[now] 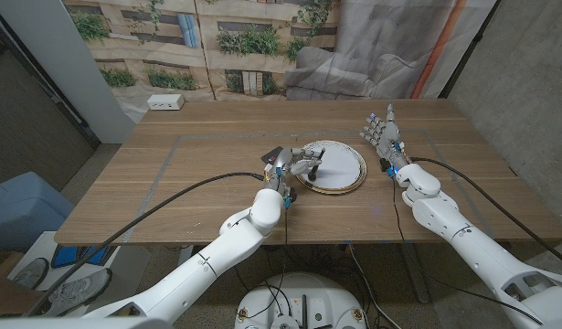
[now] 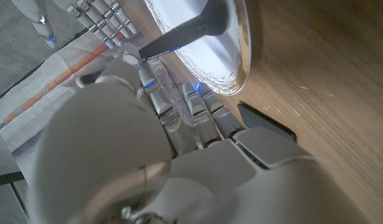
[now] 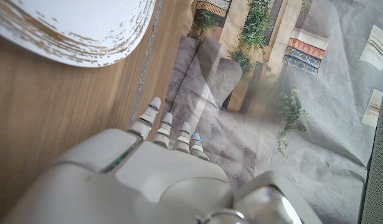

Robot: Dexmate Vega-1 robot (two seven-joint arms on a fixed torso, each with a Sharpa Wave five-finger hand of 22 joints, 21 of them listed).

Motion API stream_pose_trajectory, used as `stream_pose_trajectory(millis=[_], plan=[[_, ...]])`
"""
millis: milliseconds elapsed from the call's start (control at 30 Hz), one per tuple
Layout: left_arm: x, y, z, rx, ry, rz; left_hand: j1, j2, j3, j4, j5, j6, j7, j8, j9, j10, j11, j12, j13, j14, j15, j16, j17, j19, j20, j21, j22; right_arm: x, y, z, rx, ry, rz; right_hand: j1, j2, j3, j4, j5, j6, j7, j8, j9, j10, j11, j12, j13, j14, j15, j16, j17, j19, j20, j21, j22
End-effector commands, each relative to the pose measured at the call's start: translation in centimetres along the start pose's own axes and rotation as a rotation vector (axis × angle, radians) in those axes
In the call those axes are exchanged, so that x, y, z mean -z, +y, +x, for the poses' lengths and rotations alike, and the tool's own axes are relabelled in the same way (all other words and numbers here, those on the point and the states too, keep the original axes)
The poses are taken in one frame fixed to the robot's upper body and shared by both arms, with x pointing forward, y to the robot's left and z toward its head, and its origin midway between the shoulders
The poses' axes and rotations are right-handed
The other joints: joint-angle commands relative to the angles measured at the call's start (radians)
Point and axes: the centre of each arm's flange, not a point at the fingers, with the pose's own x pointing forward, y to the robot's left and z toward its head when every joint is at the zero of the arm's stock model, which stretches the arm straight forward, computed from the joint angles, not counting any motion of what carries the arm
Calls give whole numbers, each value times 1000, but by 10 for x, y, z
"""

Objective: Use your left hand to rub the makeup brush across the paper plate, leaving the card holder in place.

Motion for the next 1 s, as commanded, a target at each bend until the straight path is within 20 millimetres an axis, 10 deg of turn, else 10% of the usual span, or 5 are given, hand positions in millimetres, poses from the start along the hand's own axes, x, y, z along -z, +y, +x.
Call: stream_pose_trajectory(millis=[33,1000], plan=[[6,2,2,-17,0,4,3,6,-4,1,7,2,2,5,2,3,-6,5,5,-2,-152,3,0,-4,-6,-1,2,0,0,0,0,0,0,6,100,-1,5,6,-8,2,5,3,-8,0,7,1,-1,9,4,3,1,7,6,5],[7,9,19,-50,-20,28,5,8,-11,0,8,2,4,5,2,4,-6,6,5,-2,-153,3,0,-4,-8,-1,2,0,0,0,0,0,0,6,100,-1,5,6,-7,0,5,3,-8,0,7,1,0,9,4,3,1,7,6,5]])
